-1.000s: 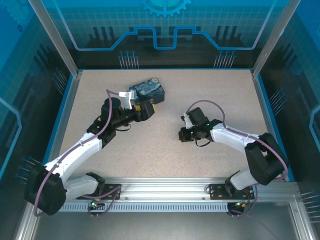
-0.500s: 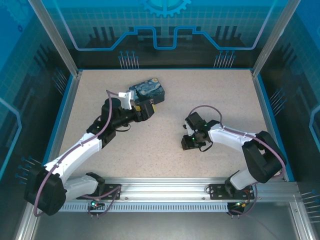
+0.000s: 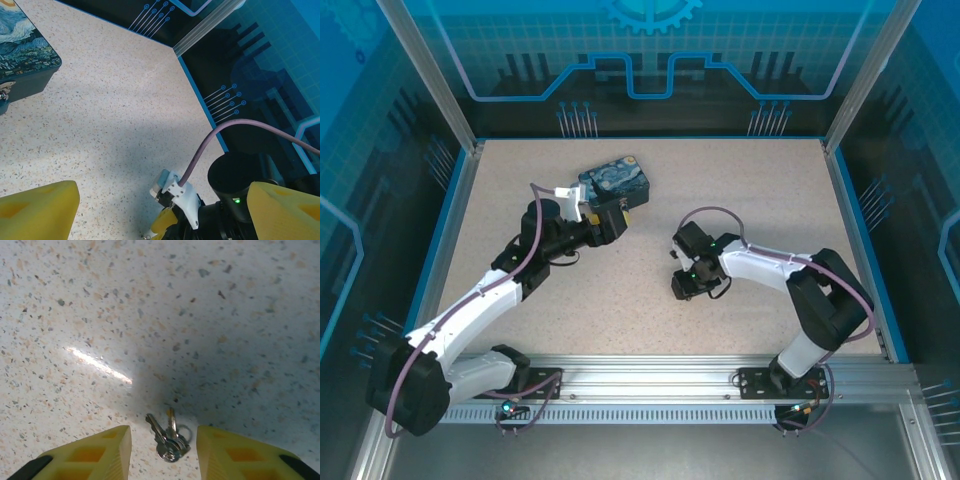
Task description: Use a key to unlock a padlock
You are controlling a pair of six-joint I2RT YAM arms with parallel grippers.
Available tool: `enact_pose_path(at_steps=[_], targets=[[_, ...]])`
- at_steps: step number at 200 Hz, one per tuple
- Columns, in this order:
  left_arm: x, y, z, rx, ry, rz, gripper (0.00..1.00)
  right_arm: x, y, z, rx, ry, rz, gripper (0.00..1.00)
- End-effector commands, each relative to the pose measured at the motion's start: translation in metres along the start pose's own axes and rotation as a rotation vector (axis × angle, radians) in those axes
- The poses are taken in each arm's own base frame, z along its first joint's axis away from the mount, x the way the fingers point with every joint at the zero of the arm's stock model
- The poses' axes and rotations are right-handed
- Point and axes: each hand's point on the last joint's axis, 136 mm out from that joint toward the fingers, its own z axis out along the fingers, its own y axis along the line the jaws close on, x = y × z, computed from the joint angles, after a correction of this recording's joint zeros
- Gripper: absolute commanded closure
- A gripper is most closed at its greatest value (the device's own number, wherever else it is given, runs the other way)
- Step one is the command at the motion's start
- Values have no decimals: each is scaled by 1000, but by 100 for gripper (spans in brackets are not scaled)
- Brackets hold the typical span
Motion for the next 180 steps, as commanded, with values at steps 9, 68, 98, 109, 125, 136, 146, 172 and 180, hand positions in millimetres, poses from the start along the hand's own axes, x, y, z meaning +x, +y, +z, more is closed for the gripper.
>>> enact_pose_path(at_steps=[9,68,98,109,125,136,146,172,180], targets=[[0,-1,-5,-8,-15,24,11,10,-1,4,52,65,-38,60],[-1,-1,-6,-12,-18,30,10,23,-4,11,82,116,-42,67],[0,0,-6,-16,-17,30,10,29,-1,18,69,142,-40,76],[0,-1,-6,-15,-16,32,10,30,0,19,63,149,-39,80],[0,0,-7,-19,-15,34,10,31,2,18,51,148,-36,88],[-1,0,-7,-22,-19,35,9,30,3,15,46,138,-34,94],[0,1,-7,-25,-16,35,9,28,4,12,41,124,-32,100],[0,1,-7,-25,-17,36,9,19,10,3,-11,70,-17,100],[-1,0,-7,-24,-17,38,9,15,12,0,-36,47,-9,100]])
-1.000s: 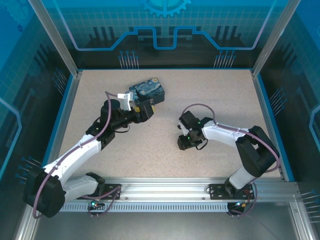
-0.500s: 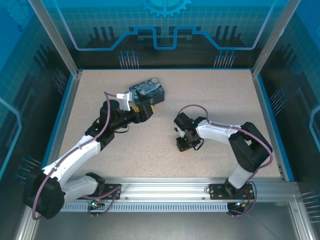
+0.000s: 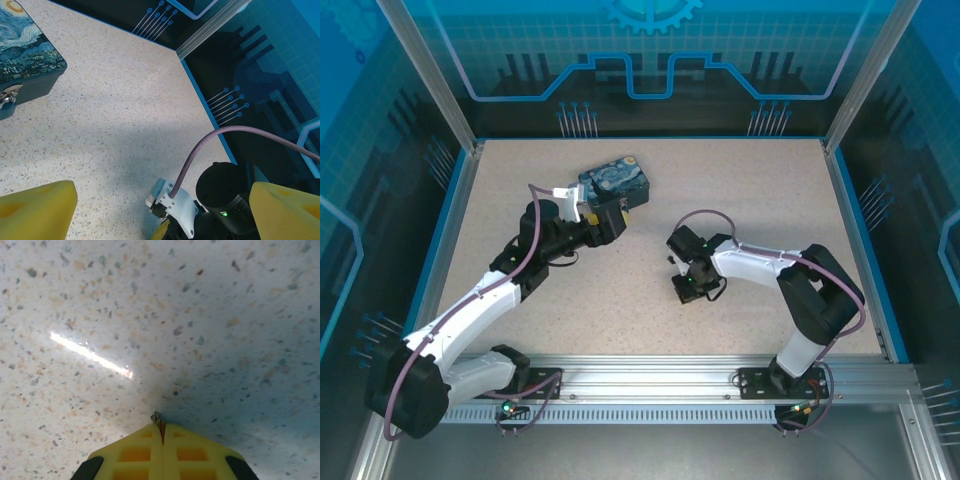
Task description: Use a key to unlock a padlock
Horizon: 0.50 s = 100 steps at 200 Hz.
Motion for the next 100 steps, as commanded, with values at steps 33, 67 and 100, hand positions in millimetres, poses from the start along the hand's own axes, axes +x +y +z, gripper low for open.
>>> enact_pose_path(at_steps=[33,67,100], targets=[[0,-4,-3,3,-3,26,9,-20,23,-32,-209,-152,32,100],[0,-13,-1,46,14,14,14,-38,28,-62,-327,-333,49,100],[4,-24,3,101,54,2,24,-59,27,-97,-390,-521,63,100]])
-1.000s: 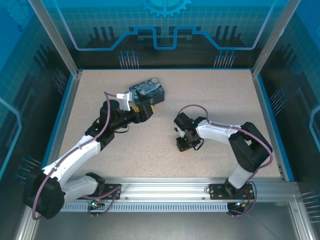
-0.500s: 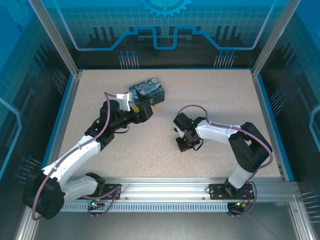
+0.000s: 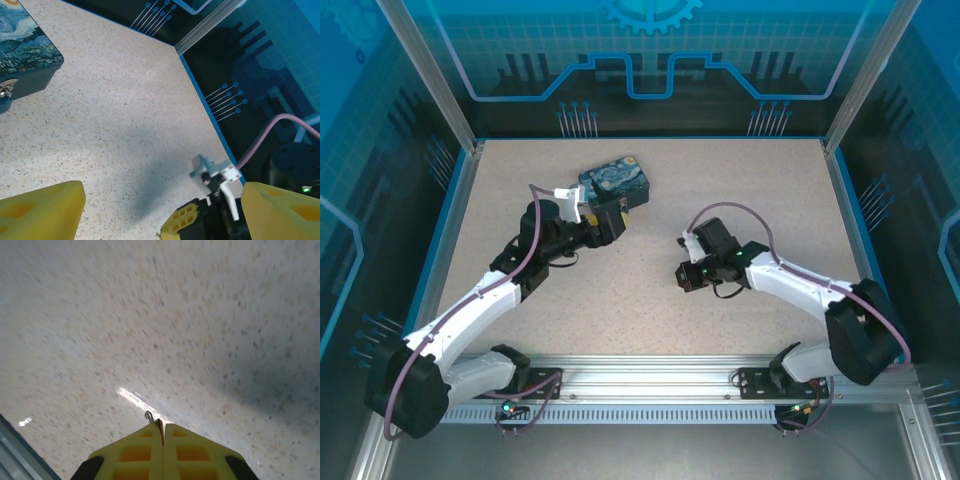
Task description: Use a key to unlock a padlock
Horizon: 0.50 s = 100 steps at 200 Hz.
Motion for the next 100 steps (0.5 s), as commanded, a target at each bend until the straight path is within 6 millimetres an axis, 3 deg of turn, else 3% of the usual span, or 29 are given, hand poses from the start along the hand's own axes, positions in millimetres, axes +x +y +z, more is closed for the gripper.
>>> enact_pose_path(at_steps=[1,50,76,100], targets=[[-1,-22,3,87,31,11,25,-31,17,-18,-97,-164,-4,100],[26,-54,28,200,156,-14,45,-85,40,-78,-139,-509,-35,100],[40,-68,45,241,202,-11,52,-96,52,-97,-160,-584,-64,100],[44,-75,57,268,206,-17,56,-96,60,-101,-168,-584,-83,100]])
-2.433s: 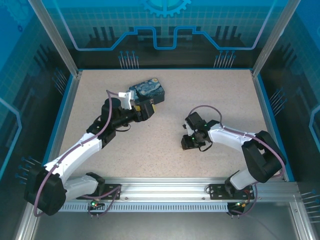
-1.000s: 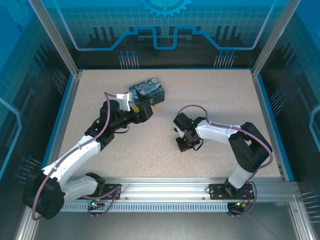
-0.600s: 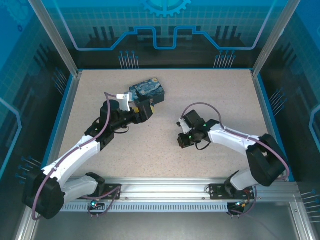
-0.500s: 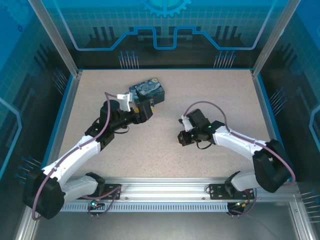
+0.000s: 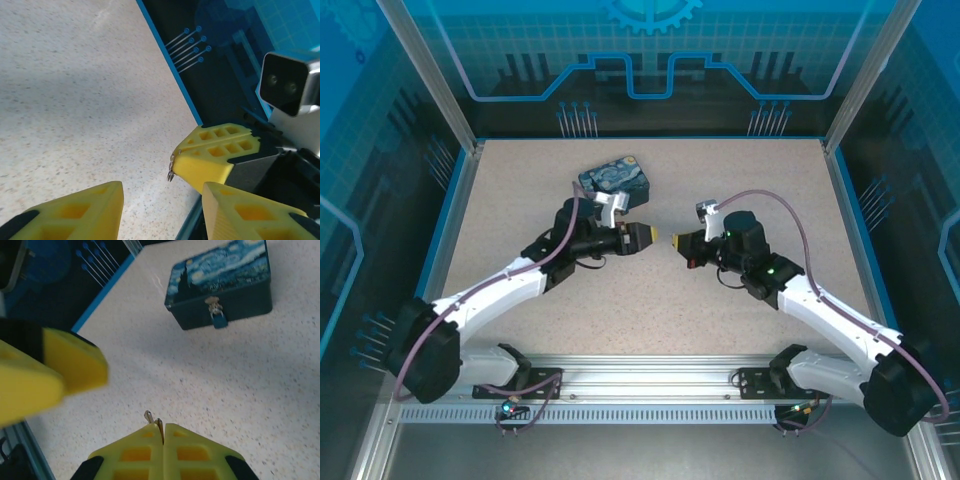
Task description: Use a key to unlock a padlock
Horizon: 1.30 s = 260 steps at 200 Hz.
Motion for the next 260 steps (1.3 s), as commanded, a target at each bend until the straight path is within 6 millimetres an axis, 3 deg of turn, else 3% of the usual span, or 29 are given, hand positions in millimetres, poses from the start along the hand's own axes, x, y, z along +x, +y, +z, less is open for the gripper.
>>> enact_pose_path(at_steps=[1,76,164,228,260], targets=[[-10,-24,10,90,-17,19,56,-17,13,-4,-22,-58,-19,100],[-6,-28,27,117,3,11,64,-9,22,-5,-67,-45,-3,100],[-2,-28,33,112,11,18,81,-9,27,-5,-89,-40,5,100],[-5,-26,27,80,-8,57,100,-10,30,-10,-96,-38,8,100],[-12,-27,17,34,-33,147,100,-19,28,-26,-163,-38,24,70]])
